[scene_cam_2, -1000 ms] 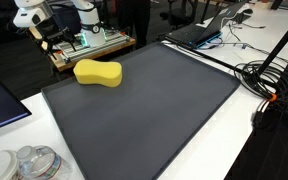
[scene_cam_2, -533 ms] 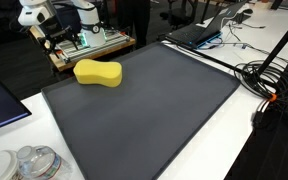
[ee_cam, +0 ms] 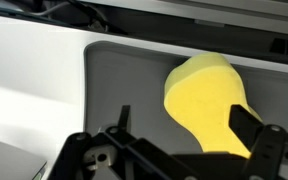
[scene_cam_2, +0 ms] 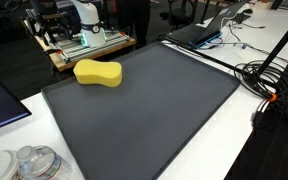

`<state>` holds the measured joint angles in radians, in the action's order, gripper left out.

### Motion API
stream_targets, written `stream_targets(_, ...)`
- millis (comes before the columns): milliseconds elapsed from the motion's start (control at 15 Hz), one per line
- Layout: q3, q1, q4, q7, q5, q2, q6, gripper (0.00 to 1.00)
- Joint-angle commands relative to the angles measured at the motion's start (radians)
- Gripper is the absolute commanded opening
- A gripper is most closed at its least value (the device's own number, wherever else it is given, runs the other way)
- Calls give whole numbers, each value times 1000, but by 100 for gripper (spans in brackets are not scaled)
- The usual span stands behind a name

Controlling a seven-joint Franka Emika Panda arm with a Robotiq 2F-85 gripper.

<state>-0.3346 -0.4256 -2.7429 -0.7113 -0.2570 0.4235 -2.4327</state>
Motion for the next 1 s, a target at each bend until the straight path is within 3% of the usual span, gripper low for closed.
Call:
stream_targets(0, 61, 0, -3, 51, -157, 81, 49, 100)
stream_targets(267, 130, 44, 1, 54, -283, 120, 109, 100)
stream_targets(467, 183, 111, 1, 46, -312, 137, 217, 100)
stream_targets(733, 238, 259, 2, 22, -256, 154, 393, 100)
stream_targets(933, 260, 392, 1, 4, -193, 164, 413, 100)
